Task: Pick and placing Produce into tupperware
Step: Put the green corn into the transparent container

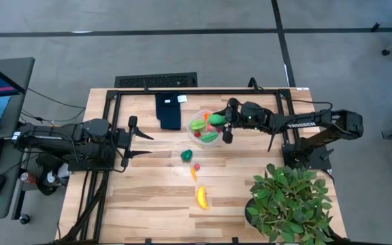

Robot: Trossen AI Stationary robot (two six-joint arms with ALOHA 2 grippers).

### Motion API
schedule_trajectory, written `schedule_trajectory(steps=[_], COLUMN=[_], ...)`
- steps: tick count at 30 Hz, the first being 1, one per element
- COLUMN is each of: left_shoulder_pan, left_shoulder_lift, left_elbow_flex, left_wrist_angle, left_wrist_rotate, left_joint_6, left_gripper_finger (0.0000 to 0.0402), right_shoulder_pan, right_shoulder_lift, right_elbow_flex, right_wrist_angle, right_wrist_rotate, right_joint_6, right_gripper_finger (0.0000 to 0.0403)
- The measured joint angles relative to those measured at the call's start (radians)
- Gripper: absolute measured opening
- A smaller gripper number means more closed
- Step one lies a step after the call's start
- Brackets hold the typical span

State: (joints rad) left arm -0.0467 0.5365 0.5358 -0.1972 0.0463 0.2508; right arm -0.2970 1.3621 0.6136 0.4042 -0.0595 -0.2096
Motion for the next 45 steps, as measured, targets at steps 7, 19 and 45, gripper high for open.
schedule_trajectory(steps=[7,19,45], left_shoulder_pan=[0.0,0.0,0.0], left_shoulder_lift=[0.0,0.0,0.0], left_elbow_flex=[0.0,0.0,0.0], left_wrist_angle=[0.0,-0.003,-0.015], left_wrist_rotate=[0.0,0.002,0.001], left_joint_6=[0.0,-0.003,-0.01], left_gripper_finger=[0.0223,0.0223,0.0223], right_shoulder_pan=[0.009,0.004,-0.064], right_shoulder_lift=[0.037,0.306,0.491], right_elbow_flex=[0.001,0.0,0.058], right_wrist_angle=[0.026,0.317,0.378], right_wrist_rotate=[0.065,0.065,0.004], right_joint_6=[0.064,0.083,0.16], right_gripper_finger=[0.0223,0.0223,0.0231])
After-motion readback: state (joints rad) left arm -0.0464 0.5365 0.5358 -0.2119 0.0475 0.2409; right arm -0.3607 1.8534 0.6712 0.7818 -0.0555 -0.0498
